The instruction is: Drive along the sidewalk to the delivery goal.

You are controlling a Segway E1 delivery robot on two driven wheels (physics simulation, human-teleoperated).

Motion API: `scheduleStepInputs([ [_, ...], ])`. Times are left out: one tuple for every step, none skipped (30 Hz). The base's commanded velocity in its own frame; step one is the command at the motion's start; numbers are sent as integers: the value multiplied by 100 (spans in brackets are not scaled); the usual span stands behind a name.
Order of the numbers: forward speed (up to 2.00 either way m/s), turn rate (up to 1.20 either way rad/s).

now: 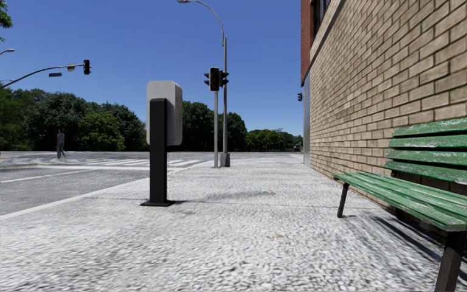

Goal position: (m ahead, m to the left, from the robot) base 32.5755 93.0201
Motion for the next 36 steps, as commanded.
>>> scheduleStepInputs([
  [200, -23],
  [200, -23],
  [200, -23],
  [200, -23],
  [200, -23],
  [200, -25],
  [200, -25],
  [200, -25],
  [200, -26],
  [200, -26],
  [200, -26],
  [200, -26],
  [200, -26],
  [200, -26],
  [200, -26],
  [200, -26],
  [200, -26],
  [200, -26],
  [200, -26],
  [200, -26],
  [200, -26],
  [200, -26],
  [200, -17],
  [200, 0],
  [200, 0],
  [200, 0],
  [200, 0],
  [200, 0],
  [200, 0],
  [200, 0],
  [200, 0],
  [200, 0],
  [200, 0],
  [200, 0],
  [200, 0],
  [200, 0],
])
